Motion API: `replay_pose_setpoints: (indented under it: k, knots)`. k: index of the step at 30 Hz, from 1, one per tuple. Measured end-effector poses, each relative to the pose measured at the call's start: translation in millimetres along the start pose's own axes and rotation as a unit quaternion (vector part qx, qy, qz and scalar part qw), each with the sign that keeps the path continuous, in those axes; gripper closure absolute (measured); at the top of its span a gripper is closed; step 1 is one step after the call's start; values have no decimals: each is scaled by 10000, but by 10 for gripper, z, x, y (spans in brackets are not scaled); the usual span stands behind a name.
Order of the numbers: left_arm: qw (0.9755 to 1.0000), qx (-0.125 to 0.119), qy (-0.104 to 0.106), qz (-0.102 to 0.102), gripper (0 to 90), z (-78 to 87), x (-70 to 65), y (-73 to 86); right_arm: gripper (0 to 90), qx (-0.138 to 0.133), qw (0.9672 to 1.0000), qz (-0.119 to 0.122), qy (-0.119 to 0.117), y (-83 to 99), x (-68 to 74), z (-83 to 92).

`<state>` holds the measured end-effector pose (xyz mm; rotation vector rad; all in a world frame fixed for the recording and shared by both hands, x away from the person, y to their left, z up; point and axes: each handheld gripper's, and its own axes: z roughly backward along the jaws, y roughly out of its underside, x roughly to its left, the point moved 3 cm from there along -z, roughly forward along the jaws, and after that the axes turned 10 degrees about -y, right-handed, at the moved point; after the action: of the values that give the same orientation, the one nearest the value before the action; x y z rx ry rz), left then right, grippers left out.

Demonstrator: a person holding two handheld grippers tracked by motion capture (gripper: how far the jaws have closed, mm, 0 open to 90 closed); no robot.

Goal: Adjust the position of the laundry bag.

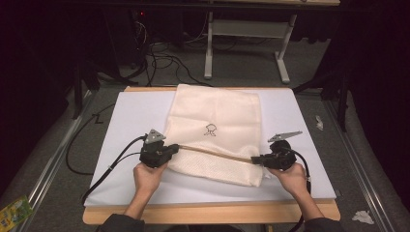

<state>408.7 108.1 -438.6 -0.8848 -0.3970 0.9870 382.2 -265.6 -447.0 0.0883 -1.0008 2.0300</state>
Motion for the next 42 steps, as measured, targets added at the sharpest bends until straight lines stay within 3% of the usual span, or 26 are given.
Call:
replay_pose_setpoints:
  k: [12, 14, 16, 36, 42]
  knots:
    - [10000, 6, 0, -3, 871, 12, 16, -5, 849, -34, 10000, -12, 14, 2, -10, 18]
    - [9999, 46, -125, -51, 872, 6, 47, -2, 849, -24, 10000, 28, 61, 0, -8, 18]
    - [10000, 37, -71, 30, 871, 15, 65, -3, 850, -52, 10000, 15, 12, 1, -10, 20]
    - [9998, 14, -178, 46, 871, 49, 118, -22, 850, -39, 9999, 54, 99, -6, -12, 36]
    - [9994, 4, -340, 7, 871, 62, 133, -15, 850, -60, 9999, 59, 95, -25, -12, 46]
